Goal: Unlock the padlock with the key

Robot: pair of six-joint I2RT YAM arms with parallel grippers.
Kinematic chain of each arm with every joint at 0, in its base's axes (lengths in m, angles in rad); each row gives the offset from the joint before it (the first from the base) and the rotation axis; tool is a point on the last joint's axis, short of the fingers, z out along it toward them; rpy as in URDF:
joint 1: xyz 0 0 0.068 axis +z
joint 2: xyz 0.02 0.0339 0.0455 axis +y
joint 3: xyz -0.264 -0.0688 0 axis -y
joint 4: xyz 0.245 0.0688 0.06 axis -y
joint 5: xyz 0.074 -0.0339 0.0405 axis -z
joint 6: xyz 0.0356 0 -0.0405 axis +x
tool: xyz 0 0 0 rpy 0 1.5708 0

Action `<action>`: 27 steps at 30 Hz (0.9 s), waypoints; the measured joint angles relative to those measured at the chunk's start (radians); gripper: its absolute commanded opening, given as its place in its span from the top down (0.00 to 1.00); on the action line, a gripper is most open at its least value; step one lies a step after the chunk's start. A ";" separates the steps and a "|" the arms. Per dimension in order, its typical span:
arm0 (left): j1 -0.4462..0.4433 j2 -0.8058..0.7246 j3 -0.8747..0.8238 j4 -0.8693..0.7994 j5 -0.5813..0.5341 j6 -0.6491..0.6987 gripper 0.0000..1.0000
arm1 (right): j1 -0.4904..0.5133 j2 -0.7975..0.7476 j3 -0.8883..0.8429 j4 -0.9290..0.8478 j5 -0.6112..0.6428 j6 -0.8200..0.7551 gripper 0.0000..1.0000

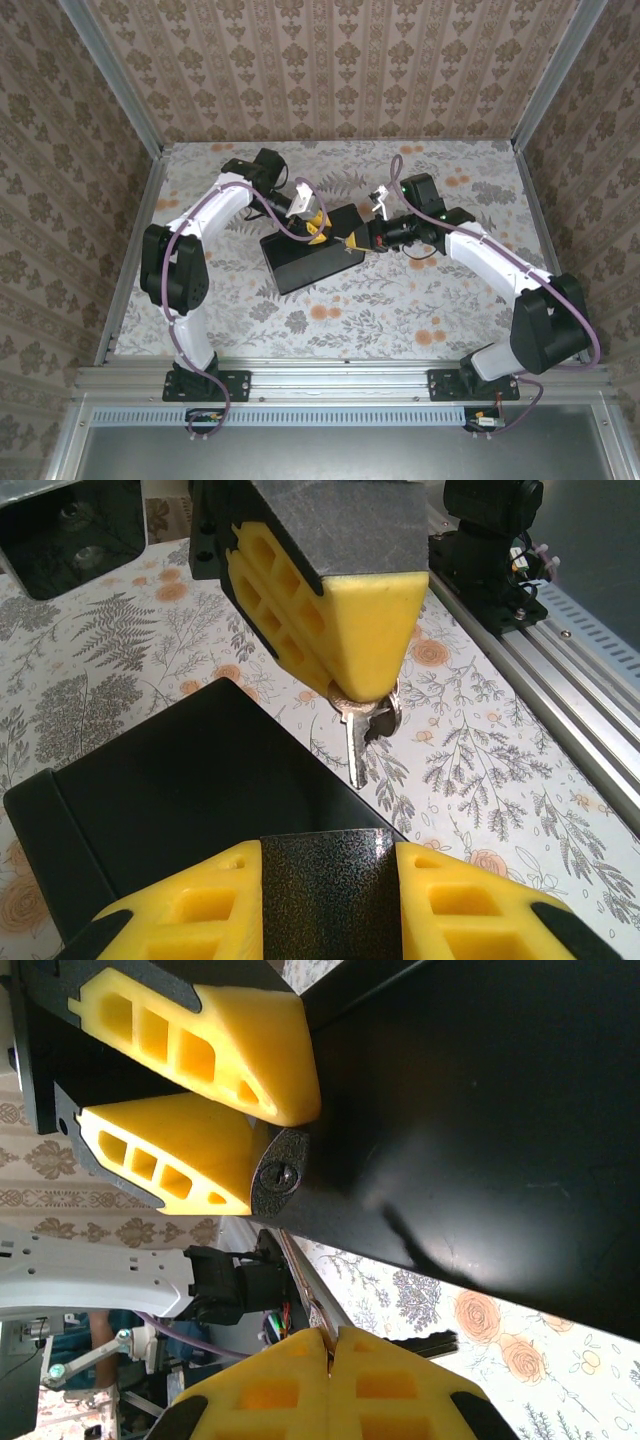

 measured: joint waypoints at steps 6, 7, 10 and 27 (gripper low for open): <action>0.000 0.000 0.000 0.000 0.000 0.000 0.74 | 0.000 0.012 0.009 0.002 0.000 0.000 1.00; 0.000 0.000 0.000 0.000 0.000 0.000 0.74 | 0.000 0.017 0.011 0.002 0.000 0.000 1.00; 0.000 0.000 0.000 0.000 0.000 0.000 0.75 | 0.000 0.029 0.012 0.002 0.000 0.001 1.00; -0.009 0.000 0.000 0.000 -0.002 0.000 0.75 | 0.000 0.044 0.015 0.052 -0.001 0.009 1.00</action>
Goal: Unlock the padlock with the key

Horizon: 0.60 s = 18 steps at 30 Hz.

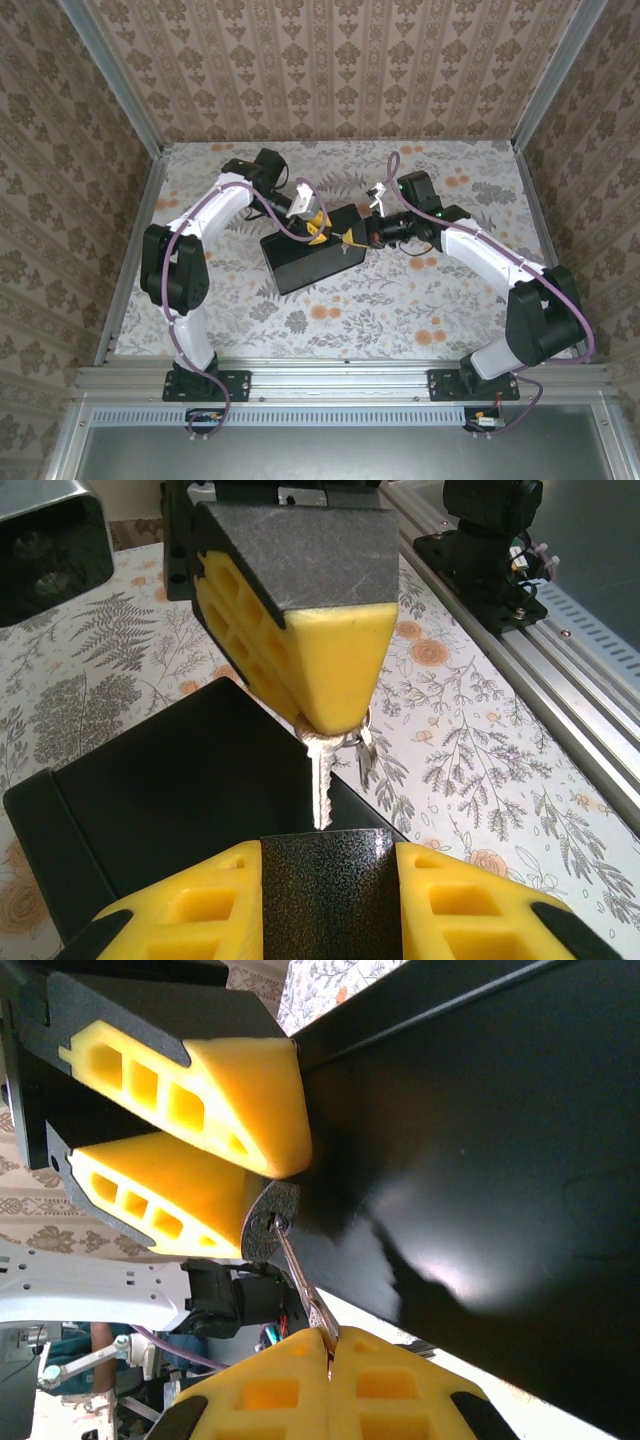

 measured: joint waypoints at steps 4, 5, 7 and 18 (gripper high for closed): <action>-0.007 0.000 0.000 0.001 -0.007 0.000 0.75 | 0.000 0.002 0.003 -0.005 -0.001 0.000 1.00; -0.007 0.000 0.000 0.000 -0.008 0.000 0.75 | 0.000 0.002 0.003 -0.005 -0.001 0.000 1.00; -0.007 0.000 0.000 0.000 -0.008 0.000 0.75 | 0.000 0.004 0.003 -0.005 -0.001 0.000 1.00; -0.008 0.000 0.003 0.001 -0.018 0.000 0.75 | -0.001 0.008 0.005 0.000 -0.031 0.031 1.00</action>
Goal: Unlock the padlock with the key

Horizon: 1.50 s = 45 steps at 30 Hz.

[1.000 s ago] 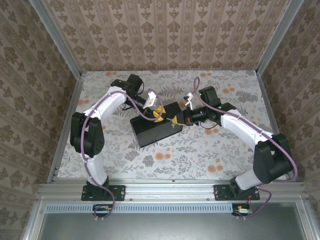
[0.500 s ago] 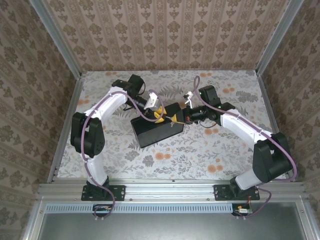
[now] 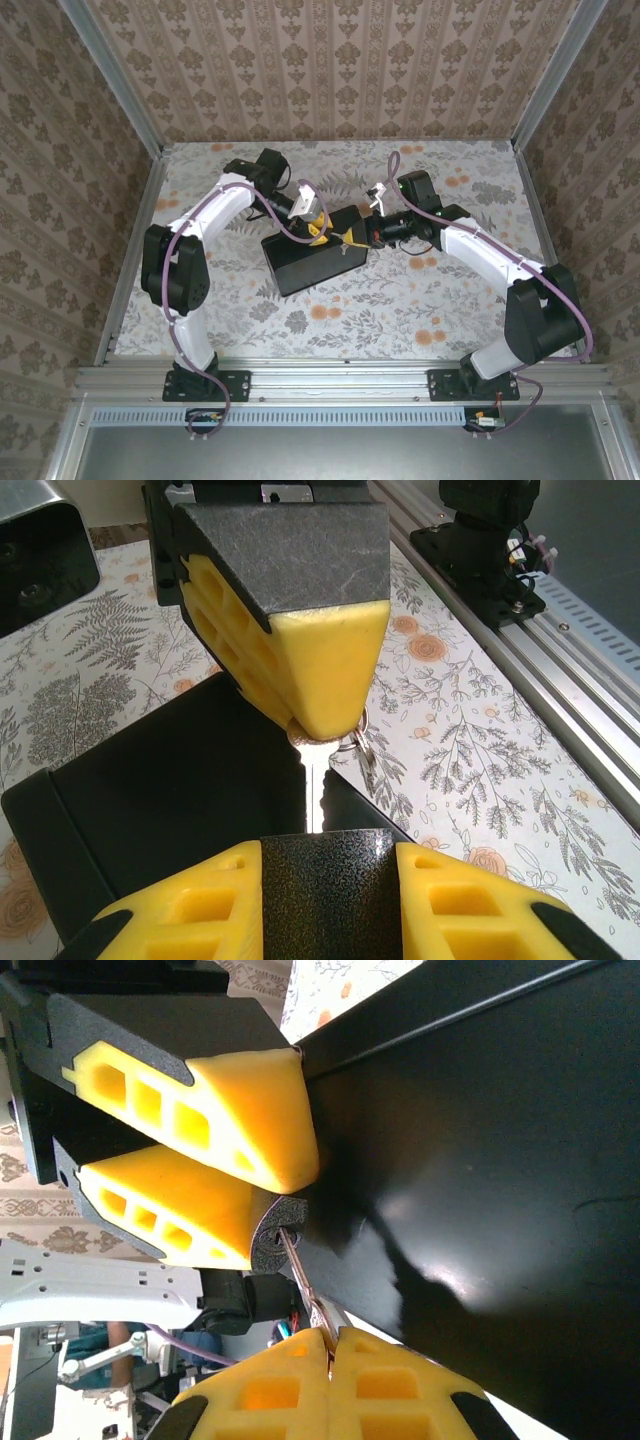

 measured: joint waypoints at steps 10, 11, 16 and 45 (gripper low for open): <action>-0.002 0.000 0.001 0.004 -0.015 0.000 0.75 | -0.003 0.028 0.000 0.006 -0.059 0.049 1.00; -0.002 0.000 0.001 0.005 -0.015 0.000 0.75 | -0.003 0.028 -0.003 0.016 -0.067 0.061 1.00; -0.002 0.000 0.002 0.009 -0.021 0.001 0.75 | -0.003 0.028 -0.031 0.070 -0.098 0.122 1.00; -0.008 0.000 0.002 -0.058 -0.014 0.177 0.75 | -0.030 0.042 -0.093 0.203 -0.234 0.223 1.00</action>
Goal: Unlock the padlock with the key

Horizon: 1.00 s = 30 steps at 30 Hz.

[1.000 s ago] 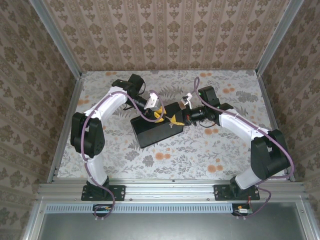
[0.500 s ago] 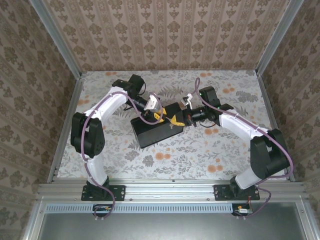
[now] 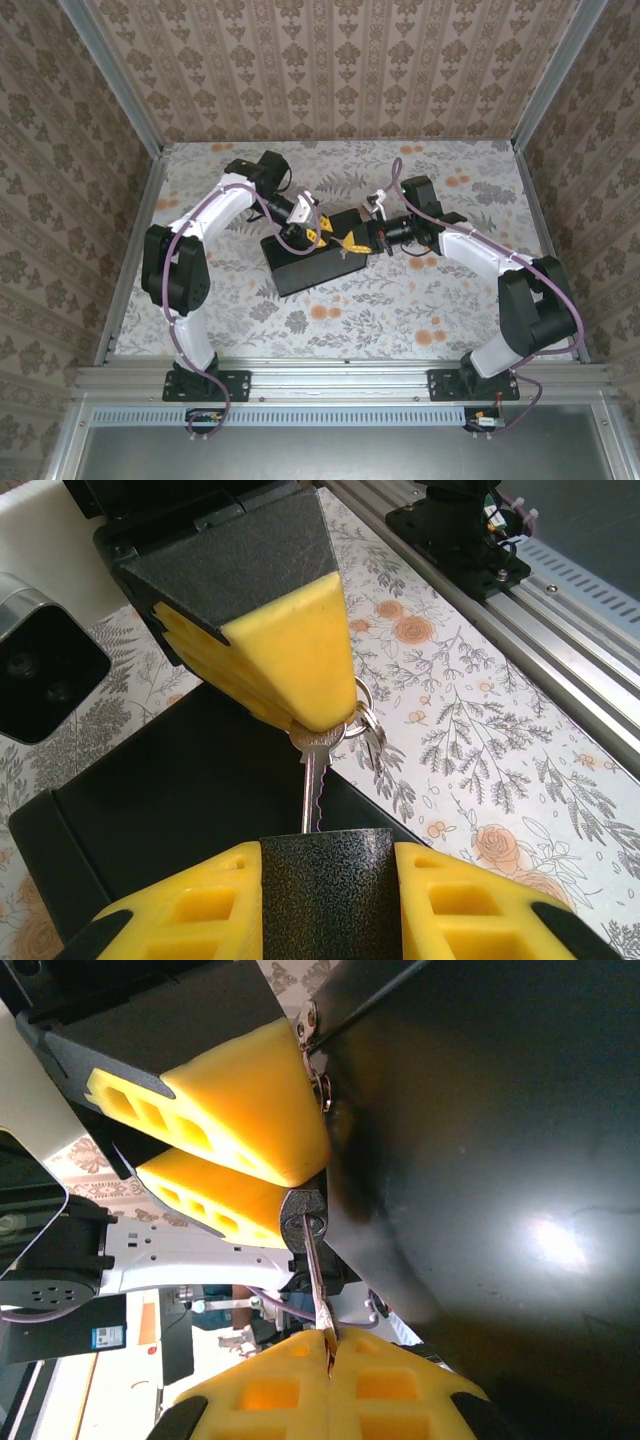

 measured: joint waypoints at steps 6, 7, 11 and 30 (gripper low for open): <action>0.005 0.000 0.000 -0.025 0.004 0.013 0.75 | 0.014 -0.006 -0.002 -0.016 0.005 -0.015 1.00; 0.005 0.000 0.000 -0.028 0.005 0.015 0.75 | 0.015 -0.007 -0.003 -0.016 0.005 -0.020 1.00; 0.005 0.000 0.000 -0.035 0.010 0.017 0.76 | 0.017 -0.017 -0.010 -0.026 0.010 -0.036 1.00; 0.000 0.001 0.005 -0.041 -0.001 0.031 0.76 | 0.011 -0.026 -0.014 -0.108 0.009 -0.118 1.00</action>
